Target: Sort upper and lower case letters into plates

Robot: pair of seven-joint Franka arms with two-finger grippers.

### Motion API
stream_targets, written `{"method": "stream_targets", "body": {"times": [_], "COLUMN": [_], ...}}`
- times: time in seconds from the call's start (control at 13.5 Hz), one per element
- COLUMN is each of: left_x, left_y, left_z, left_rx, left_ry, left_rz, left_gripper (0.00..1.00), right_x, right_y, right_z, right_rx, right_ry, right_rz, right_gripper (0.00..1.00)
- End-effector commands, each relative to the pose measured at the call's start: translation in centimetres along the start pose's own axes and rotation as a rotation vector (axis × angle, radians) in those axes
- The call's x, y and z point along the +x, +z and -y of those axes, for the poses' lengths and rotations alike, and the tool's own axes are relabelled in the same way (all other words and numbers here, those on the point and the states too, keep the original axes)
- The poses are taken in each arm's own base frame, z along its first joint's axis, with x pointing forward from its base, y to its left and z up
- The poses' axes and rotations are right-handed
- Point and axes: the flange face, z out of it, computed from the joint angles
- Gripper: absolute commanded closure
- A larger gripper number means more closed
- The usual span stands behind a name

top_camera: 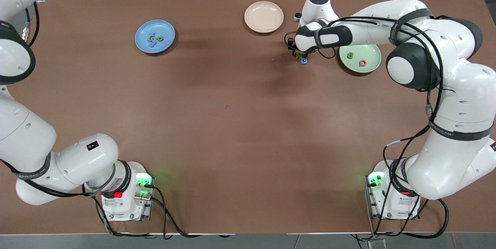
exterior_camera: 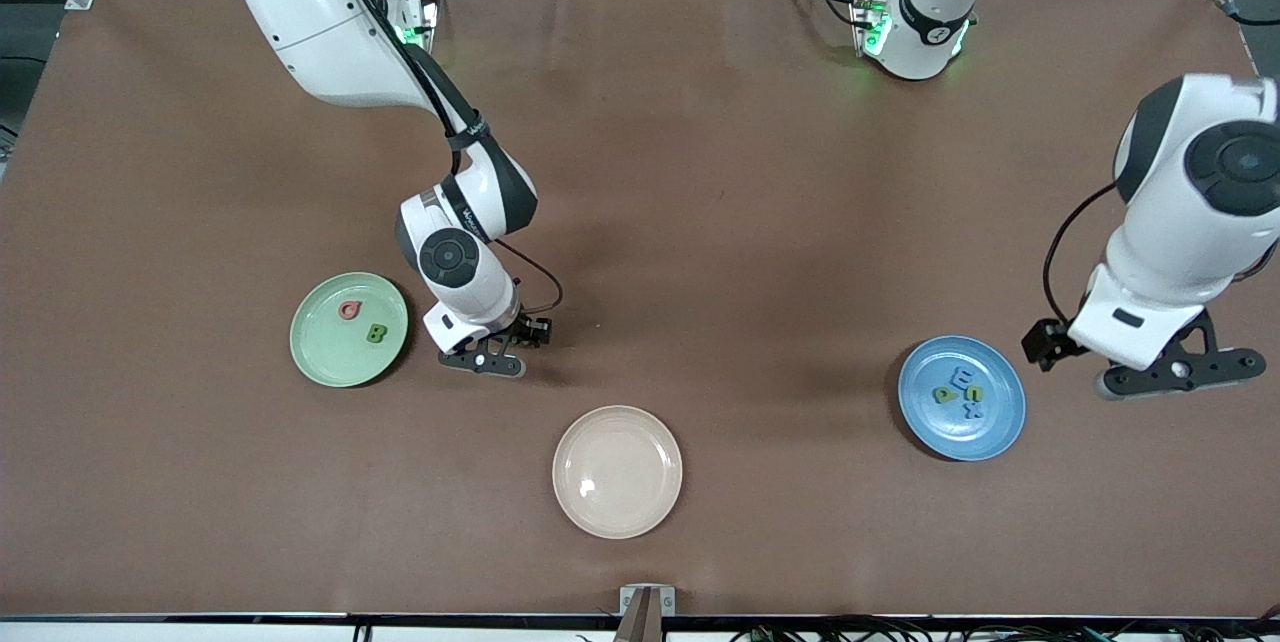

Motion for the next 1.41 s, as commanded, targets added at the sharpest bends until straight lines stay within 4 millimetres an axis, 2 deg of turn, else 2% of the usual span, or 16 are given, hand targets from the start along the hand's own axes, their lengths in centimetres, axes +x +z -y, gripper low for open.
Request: {"method": "stream_targets", "body": {"times": [0.0,0.07,0.22,0.3,0.45,0.59,0.67,0.82,1.04,1.11,1.26,1.34], "left_x": [-0.9,-1.4,-2.2,-2.8,-4.3,-5.7,-6.4,-7.1,-8.7,-9.2,-10.5,-11.0], "left_y": [-4.2,-4.8,-7.5,-8.7,-11.5,-13.9,-14.8,-15.4,-15.4,-15.3,-15.2,-15.0], "left_z": [-0.7,-1.3,-0.9,-1.1,-1.6,-2.1,-1.8,0.3,1.6,1.6,2.1,3.6], "left_rx": [-0.031,-0.045,-0.068,-0.073,-0.072,-0.06,-0.087,-0.167,-0.162,-0.155,-0.144,-0.159], "left_ry": [0.03,0.039,0.018,0.014,0.025,0.016,-0.008,-0.027,-0.004,-0.001,0.011,0.029], "left_rz": [0.059,0.083,0.107,0.112,0.109,0.09,0.111,0.149,0.196,0.219,0.233,0.232], "left_gripper": [0.0,0.0,0.0,0.0,0.0,0.0,0.0,0.0,0.0,0.0,0.0,0.0], "right_x": [-0.2,-0.2,0.3,0.5,1.5,3.6,4.3,5.7,7.0,7.0,5.7,4.6], "right_y": [0.2,0.2,0.1,-0.2,-1.0,-4.9,-6.2,-8.7,-9.7,-9.8,-9.2,-8.3], "right_z": [0.3,0.2,-0.5,-0.8,-2.6,-5.4,-7.2,-10.8,-17.7,-19.2,-21.3,-22.1], "right_rx": [-0.009,-0.011,-0.014,-0.019,-0.042,-0.049,-0.059,-0.067,-0.066,-0.064,-0.057,-0.052], "right_ry": [0.002,0.003,0.022,0.032,0.047,0.042,0.019,-0.032,-0.1,-0.117,-0.138,-0.143], "right_rz": [-0.013,-0.01,-0.003,0.003,0.031,0.036,0.057,0.078,0.101,0.105,0.093,0.075], "right_gripper": [0.46,0.58,0.93,0.99,1.0,1.0,1.0,1.0,1.0,1.0,1.0,1.0]}}
